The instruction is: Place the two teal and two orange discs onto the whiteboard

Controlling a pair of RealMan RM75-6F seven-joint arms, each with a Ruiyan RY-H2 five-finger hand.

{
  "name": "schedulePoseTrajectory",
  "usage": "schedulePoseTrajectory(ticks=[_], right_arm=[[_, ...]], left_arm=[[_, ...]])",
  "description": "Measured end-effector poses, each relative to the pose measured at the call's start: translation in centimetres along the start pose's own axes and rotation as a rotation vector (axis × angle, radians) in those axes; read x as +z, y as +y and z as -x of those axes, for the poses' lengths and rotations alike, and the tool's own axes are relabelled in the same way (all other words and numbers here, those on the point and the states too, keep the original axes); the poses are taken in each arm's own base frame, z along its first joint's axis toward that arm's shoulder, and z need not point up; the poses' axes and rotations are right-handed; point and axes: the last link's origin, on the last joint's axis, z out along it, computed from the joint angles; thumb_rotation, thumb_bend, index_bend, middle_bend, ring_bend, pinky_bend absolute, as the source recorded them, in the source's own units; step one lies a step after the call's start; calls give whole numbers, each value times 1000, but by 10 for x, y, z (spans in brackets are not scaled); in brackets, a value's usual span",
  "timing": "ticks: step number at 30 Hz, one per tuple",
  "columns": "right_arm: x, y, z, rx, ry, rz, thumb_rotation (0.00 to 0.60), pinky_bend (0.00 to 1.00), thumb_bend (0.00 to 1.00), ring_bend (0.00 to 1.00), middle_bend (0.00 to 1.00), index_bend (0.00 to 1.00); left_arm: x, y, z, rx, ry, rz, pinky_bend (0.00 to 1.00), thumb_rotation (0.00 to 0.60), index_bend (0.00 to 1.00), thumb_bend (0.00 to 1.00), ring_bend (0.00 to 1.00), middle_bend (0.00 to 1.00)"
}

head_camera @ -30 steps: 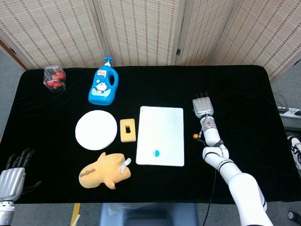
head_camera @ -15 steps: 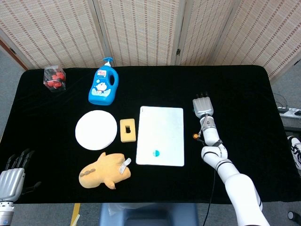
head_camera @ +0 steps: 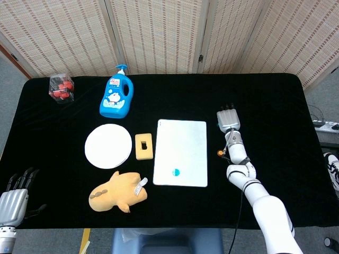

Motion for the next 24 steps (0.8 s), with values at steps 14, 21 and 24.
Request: schedulePoseTrajectory(ticks=[14,21,24], right_arm=[[-4,-8,-16,52,62,-77,595,0,408,101,210,513],[-31,-26,-25,73,103,-249,595,0,408,101,210,514],[-52,-37,-28,75,110,-348,594,0,408,101,210,513]], left_arm=[[2,1,-2,-2,8,9,0,600,41,198,167,64],[2,3,-4,-2,18,18,0,600,40,199,167,64],[2,5,-5,-3,21,24,0,600,40,199,167,64]])
